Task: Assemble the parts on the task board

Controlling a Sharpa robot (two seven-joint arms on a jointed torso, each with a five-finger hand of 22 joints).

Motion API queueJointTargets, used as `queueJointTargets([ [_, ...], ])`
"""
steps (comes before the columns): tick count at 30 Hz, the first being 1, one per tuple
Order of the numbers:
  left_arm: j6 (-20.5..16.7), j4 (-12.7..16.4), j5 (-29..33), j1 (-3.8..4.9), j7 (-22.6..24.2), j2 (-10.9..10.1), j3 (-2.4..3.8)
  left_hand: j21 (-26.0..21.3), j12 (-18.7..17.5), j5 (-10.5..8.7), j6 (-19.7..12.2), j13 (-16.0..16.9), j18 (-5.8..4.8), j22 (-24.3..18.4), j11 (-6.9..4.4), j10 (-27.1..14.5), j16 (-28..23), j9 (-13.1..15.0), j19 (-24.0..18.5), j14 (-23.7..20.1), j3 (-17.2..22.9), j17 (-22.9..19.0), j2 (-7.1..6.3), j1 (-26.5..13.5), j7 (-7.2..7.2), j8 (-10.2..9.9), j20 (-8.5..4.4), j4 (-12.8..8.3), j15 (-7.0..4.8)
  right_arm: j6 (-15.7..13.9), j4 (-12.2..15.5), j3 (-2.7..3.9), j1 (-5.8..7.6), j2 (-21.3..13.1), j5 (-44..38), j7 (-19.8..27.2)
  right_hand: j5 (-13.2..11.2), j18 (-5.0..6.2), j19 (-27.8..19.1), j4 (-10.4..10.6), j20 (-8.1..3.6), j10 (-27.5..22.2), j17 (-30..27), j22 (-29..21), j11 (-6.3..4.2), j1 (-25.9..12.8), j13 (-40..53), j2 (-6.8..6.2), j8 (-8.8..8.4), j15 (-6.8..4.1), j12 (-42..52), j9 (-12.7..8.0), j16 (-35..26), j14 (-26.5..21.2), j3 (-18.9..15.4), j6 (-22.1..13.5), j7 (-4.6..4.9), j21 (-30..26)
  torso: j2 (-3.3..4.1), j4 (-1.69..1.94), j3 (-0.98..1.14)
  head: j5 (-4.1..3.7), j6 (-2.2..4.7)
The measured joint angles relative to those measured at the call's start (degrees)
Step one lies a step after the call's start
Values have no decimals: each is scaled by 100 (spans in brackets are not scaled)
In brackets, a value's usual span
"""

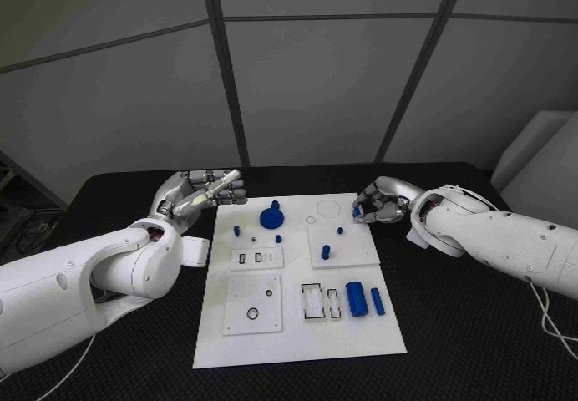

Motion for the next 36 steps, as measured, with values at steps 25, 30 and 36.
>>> queueJointTargets([
  [25, 0, 4, 0, 0, -9, -10, 0, 0, 0, 0, 0, -1, 0, 2, 0, 0, 0, 0, 0, 0, 0, 0, 0, 0, 0, -25, 0, 0, 0, 21, -71, 0, -3, 73, -90, -38, 12, 0, 52, -23, -52, 11, -1, 0, -94, 2, 0, 162, 178, -67, 27, 43, 0, 16, 73, 362, -132, 0, 0, -4, 5, -7, -24],
  [30, 1, 4, 0, 0, -15, -11, 0, 0, 0, 0, 0, -2, 0, -3, 0, 0, 0, 0, 0, 0, 0, 0, 0, 0, 0, -25, 0, 0, 0, -23, -46, 0, -3, 72, -93, -44, -96, 0, 105, -84, -105, 9, -2, 0, -177, 54, 0, 253, 246, -156, 55, 52, 0, 10, 186, 515, -204, 27, 0, -5, 6, -3, -30],
  [36, 4, 7, 0, 0, -24, -19, 0, 0, 0, 0, 0, -2, 0, -3, 0, 0, 0, 0, 0, 0, 0, 0, 0, 0, 0, -23, 0, 0, 0, -171, 123, 1, -4, 13, -92, -46, -157, 0, 133, -168, -133, 2, -2, 0, -188, 123, 0, 334, 283, -156, 55, 55, 0, 10, 314, 525, -234, 27, -1, -5, 7, -2, -37],
])
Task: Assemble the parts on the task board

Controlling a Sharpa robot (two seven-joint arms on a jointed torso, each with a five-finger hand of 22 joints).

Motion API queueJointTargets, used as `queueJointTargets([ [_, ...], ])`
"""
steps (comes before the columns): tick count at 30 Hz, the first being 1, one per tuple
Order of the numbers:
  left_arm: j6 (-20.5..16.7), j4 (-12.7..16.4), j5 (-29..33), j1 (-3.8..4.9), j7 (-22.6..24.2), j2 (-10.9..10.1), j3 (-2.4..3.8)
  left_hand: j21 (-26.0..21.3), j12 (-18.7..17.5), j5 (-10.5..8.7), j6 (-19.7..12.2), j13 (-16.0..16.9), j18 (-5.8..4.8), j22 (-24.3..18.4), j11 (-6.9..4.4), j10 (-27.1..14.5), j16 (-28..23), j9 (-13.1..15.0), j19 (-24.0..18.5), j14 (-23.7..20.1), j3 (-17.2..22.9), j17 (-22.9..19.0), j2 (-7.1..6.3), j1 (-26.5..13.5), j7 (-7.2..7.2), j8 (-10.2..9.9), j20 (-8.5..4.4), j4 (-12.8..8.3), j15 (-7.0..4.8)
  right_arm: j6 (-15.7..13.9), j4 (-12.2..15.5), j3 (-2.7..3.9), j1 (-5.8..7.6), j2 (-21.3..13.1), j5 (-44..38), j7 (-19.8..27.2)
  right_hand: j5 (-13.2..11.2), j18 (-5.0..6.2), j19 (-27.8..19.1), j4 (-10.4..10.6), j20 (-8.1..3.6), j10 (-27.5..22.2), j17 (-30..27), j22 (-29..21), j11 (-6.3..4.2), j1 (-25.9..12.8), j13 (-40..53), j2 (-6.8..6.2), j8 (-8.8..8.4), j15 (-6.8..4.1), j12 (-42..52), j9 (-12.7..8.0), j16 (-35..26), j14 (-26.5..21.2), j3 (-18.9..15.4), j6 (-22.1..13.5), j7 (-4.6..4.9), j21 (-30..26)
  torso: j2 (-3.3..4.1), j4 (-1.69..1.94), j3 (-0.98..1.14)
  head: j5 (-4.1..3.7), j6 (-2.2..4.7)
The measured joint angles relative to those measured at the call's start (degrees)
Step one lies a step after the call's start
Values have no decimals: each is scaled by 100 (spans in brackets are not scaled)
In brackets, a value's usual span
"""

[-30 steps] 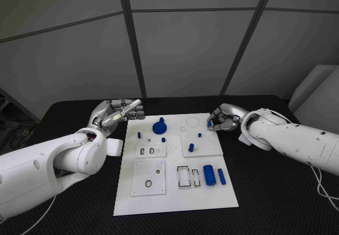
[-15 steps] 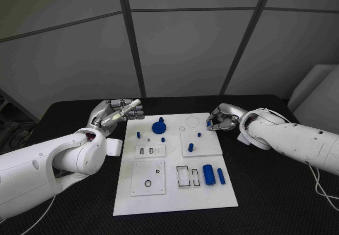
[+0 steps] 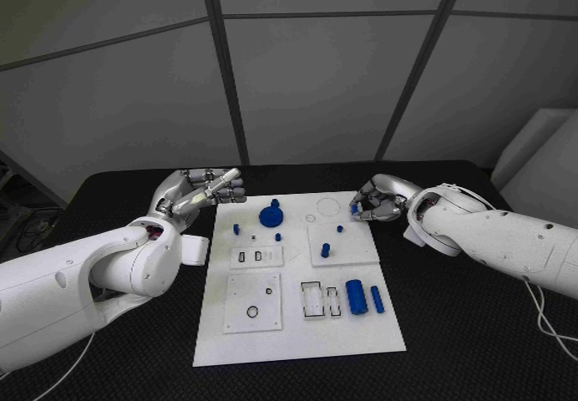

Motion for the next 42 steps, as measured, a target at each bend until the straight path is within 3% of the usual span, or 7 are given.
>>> queueJointTargets([
  [5, 2, 7, 0, 0, -6, -13, 0, 0, 0, 0, 0, 0, 0, 0, 0, 0, 0, 0, 0, 0, 0, 0, 0, 0, 0, 0, 0, 0, 0, -112, 260, 3, 0, -109, 5, -32, -3, 0, 0, -29, 0, 19, 0, 0, -19, 36, 0, 36, 0, -20, 0, -1, 0, -20, 64, 9, 9, 0, -7, -5, -4, -9, 0],
  [14, 6, 35, 0, 0, -16, -44, 0, 0, -21, 0, 0, 0, 0, 1, 0, 0, 0, 0, 0, 0, 15, 0, 0, 0, 0, 1, 0, -15, 0, -272, 1121, 47, 26, -210, -2, -274, 24, 0, 0, -73, 0, 19, -1, 5, -18, 66, 0, 65, -2, -20, 0, -3, 0, -20, 123, 8, 10, 23, -32, -24, -19, 23, -15],
  [22, 14, 22, 0, 0, -27, -20, 0, 0, -21, -21, 0, -1, 0, -2, 0, 0, 0, 0, 0, 0, 15, 0, 0, 0, 0, 1, 0, -15, 0, -307, 1618, 65, 61, 284, -108, -697, 23, -1, 21, -78, -21, 19, -1, 4, -18, 66, 0, 64, -23, -20, -29, -5, 0, -20, 170, 4, 13, 23, -59, -26, -35, 110, -55],
  [29, 24, -9, 0, 1, -41, 9, 0, 0, -21, -21, 0, -1, 1, -4, 0, 0, 0, 0, 0, 0, 16, 0, 0, 0, 0, 1, 0, -15, 0, -283, 1765, 65, 62, 787, -211, -1033, 23, 0, 21, -78, -21, 19, -1, 3, -18, 66, 0, 64, -39, -20, -29, -6, 0, -20, 170, -8, 21, 23, -61, -8, -41, 219, -75],
  [35, 31, -22, 0, 2, -53, 37, 0, 0, -20, -21, 0, -1, 0, -3, 0, 0, 0, 0, 0, 0, 16, 0, 0, 0, 0, 1, 0, -15, 0, -204, 1678, 39, 62, 1142, -337, -1307, 21, 0, 21, -78, -20, 19, -1, 3, -18, 66, 0, 64, -38, -20, -51, -5, 0, -20, 170, -35, 31, 23, -61, -9, -41, 281, -92],
  [42, 40, -36, 0, 3, -66, 63, 0, 0, -21, -21, 0, -1, 0, -3, 0, 0, 0, 0, 0, 0, 15, 0, 0, 0, 0, 1, 0, -15, 0, -69, 1550, -106, 43, 1417, -535, -1535, 19, 0, 21, -78, -20, 19, -1, 3, -18, 66, 0, 63, -35, -19, -51, -5, 0, -21, 170, -52, 29, 23, -56, -12, -34, 327, -128],
])
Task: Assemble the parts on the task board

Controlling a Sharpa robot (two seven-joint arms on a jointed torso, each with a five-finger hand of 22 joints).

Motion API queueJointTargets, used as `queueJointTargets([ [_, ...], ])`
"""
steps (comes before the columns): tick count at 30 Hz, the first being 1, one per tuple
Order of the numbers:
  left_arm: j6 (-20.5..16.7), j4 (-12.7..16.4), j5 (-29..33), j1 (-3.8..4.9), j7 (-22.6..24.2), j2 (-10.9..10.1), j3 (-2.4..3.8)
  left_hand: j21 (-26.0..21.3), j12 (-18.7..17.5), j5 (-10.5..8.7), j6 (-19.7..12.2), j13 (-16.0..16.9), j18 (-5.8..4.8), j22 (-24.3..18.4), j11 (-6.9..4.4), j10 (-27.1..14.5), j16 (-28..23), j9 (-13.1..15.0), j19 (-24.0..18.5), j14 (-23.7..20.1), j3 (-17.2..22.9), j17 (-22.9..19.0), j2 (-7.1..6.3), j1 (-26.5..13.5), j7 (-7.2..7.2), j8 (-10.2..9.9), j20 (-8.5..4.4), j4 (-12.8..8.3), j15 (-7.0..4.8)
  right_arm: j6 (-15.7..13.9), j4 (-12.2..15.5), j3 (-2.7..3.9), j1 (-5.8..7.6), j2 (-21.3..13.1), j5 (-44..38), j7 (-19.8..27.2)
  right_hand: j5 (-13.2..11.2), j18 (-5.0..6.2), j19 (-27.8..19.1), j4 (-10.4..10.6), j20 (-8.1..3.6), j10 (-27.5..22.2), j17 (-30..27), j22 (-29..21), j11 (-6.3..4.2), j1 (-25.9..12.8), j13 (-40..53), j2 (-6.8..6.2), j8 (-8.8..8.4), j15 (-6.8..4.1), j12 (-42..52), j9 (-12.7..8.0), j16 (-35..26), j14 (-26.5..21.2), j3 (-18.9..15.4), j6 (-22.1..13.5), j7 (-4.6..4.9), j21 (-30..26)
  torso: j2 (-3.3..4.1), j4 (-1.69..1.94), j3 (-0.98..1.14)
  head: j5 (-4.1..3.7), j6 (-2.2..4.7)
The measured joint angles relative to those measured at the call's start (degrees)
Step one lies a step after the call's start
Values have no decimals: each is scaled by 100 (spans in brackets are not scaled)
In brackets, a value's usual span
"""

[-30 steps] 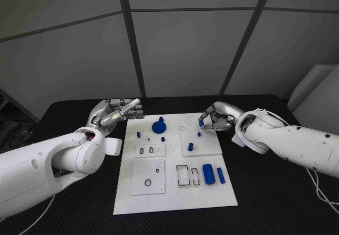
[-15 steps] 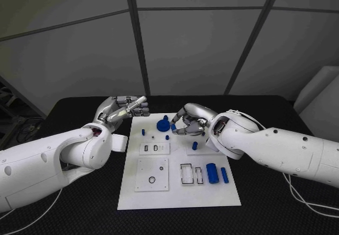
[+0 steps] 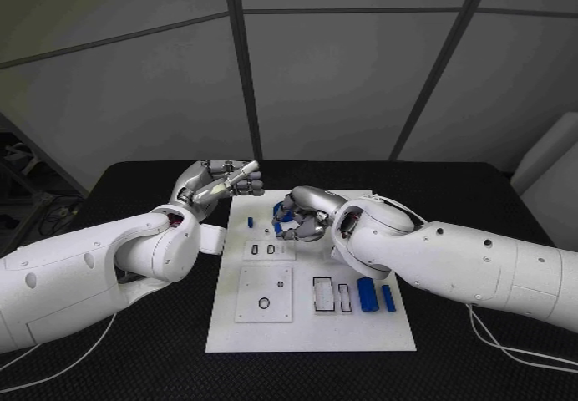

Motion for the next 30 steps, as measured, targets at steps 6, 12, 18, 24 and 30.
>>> queueJointTargets([
  [6, 6, -5, 0, 0, -11, 5, 0, 0, 0, 0, 0, 0, 0, 0, 0, 0, 0, 0, 0, 0, 0, 0, 0, 0, 0, 0, 0, 0, 0, 99, -109, -83, -15, 126, -165, -122, -1, 0, 0, -2, 0, 0, 0, 0, 0, 0, 0, -1, 1, 0, 0, 0, 0, 0, 2, -4, -4, 0, 3, -2, 3, 14, -32],
  [12, 9, -5, 0, 0, -16, 7, 0, 0, 0, 0, 0, 0, 0, 1, 0, 0, 0, 0, 0, 0, 0, 0, 0, 0, 0, 0, 0, 0, 0, 176, -207, -136, -37, 191, -287, -197, 20, 0, 0, -15, 0, 0, 0, 0, 0, -1, 0, -1, 2, 0, 0, 0, 0, 0, 14, 10, 10, 0, 3, -4, 3, 26, -58],
  [18, 11, -6, 0, 0, -20, 11, 0, 0, 0, 0, 0, 0, 1, 1, 0, 0, 0, 0, 0, 0, 0, 0, 0, 0, 0, 0, 0, 0, 0, 236, -286, -156, -73, 255, -378, -234, 21, 0, 0, -16, 0, 0, 0, -1, 0, -1, 0, -2, 2, 0, 0, 0, 0, 0, 14, 10, 10, 0, 3, -5, 4, 40, -83],
  [24, 13, -6, 0, 0, -24, 11, 0, 0, 0, 1, 0, 0, 0, 1, 0, 0, 0, 0, 0, 0, 0, 0, 0, 0, 0, 0, 0, 0, 0, 298, -305, -166, -117, 288, -427, -241, 21, 0, 0, -16, 0, 0, 0, -1, 0, -16, 0, -17, 2, 0, 0, 0, 0, 0, 14, 10, 10, 0, 3, -5, 4, 52, -104],
  [30, 13, -5, 0, 0, -27, 8, 0, 0, 0, 1, 0, 0, 0, 1, 0, 0, 0, 0, 0, 0, 0, 0, 0, 0, 0, 0, 0, 0, 0, 346, -322, -166, -130, 306, -450, -241, 20, 0, 0, -16, 0, 0, 0, -1, 0, -32, 0, -33, 2, 0, 0, 0, 0, 0, 13, 10, 9, 0, 2, -5, 4, 54, -113],
])
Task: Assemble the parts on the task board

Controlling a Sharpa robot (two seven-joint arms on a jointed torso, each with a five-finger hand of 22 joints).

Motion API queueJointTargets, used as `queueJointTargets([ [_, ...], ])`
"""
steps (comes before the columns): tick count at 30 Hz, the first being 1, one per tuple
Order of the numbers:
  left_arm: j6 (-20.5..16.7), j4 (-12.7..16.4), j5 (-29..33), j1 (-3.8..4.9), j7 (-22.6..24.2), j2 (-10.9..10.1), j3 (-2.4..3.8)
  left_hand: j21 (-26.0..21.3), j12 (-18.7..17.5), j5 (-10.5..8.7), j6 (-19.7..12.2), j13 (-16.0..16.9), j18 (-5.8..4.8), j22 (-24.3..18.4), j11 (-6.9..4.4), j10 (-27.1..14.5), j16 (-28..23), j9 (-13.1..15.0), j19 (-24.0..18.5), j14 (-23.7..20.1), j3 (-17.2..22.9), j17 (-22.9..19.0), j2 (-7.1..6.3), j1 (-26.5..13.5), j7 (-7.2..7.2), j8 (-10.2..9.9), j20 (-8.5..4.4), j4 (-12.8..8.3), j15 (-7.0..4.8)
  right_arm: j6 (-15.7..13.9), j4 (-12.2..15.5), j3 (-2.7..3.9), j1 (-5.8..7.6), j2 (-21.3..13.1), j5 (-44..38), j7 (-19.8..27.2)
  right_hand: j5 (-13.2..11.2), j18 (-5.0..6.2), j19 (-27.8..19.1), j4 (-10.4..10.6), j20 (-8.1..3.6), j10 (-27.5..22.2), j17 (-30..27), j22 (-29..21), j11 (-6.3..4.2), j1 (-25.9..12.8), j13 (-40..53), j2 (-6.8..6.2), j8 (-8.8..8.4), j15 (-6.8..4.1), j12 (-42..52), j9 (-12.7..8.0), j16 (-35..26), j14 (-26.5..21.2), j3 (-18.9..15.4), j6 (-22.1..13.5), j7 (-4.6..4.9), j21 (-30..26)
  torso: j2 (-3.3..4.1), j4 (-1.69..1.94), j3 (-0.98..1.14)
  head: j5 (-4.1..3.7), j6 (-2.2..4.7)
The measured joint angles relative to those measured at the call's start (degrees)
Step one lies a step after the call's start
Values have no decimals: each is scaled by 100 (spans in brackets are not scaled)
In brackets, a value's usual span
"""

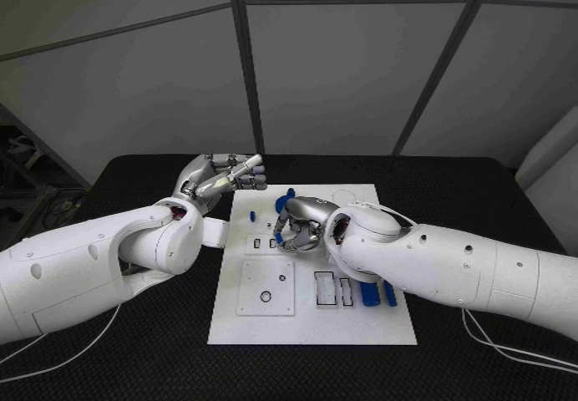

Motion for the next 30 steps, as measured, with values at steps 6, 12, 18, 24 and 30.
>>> queueJointTargets([
  [6, 2, 1, 0, 0, -2, 0, 0, 0, 0, 0, 0, 0, 0, 0, 0, 0, 0, 0, 0, 0, 0, 0, 0, 0, 0, 0, 0, 0, 0, 43, -7, 5, -4, 8, -11, 7, -3, 0, 0, 0, 0, 0, 0, 0, 0, 0, 0, 0, 0, 0, 0, 0, 0, 0, -1, -2, -2, 0, -2, -3, 0, 3, -7],
  [12, 3, 1, 0, 0, -3, -3, 0, 0, 0, 1, 0, 0, 0, -3, 0, 0, 0, 0, 0, 0, 0, 5, 0, 0, 0, 0, 0, 0, 0, 75, -17, 6, -4, 8, -24, 8, -5, 0, 0, 22, 0, 0, 0, 0, 0, -54, 0, -51, 10, 0, -28, 3, 0, 0, 17, -6, -7, 0, -3, -5, 2, 8, -19],
  [18, 3, 0, 0, 0, -5, -6, 0, 0, 0, 3, 0, 0, 0, -8, 0, 0, 0, 0, 0, 0, 0, 6, 0, 0, 0, 0, 0, 0, 0, 107, -28, 9, -2, 11, -49, 4, -5, 1, -4, 23, -4, 0, 0, -1, 0, -160, 0, -80, 17, 0, -128, 23, 0, 0, 18, -34, 17, 0, -3, -7, 2, 8, -20],
  [24, 3, 0, 0, 0, -7, -7, 0, 0, 0, 3, 0, 0, 0, -8, 0, 0, -22, 0, 0, 0, -16, 6, 0, 0, 0, 0, 0, -16, 0, 141, -31, 9, -1, 17, -84, -8, -5, 1, -43, 30, 0, -53, 4, -1, 53, -221, 0, -109, -46, 0, -193, 15, 0, 0, 25, -131, 63, 0, -3, -6, 2, 4, -21],
  [30, 3, 1, 0, 0, -9, -12, 0, 0, 0, 4, 0, 0, 0, -8, 0, 0, -22, 0, 0, 0, -16, 6, 0, 0, 0, 0, 0, -16, 0, 175, -36, 6, -3, 22, -123, -31, -3, 1, -63, 45, 21, -93, 4, -1, 93, -273, 0, -132, -81, 22, -245, -20, 0, 22, 40, -213, 104, 0, -5, -6, 2, 2, -24],
])
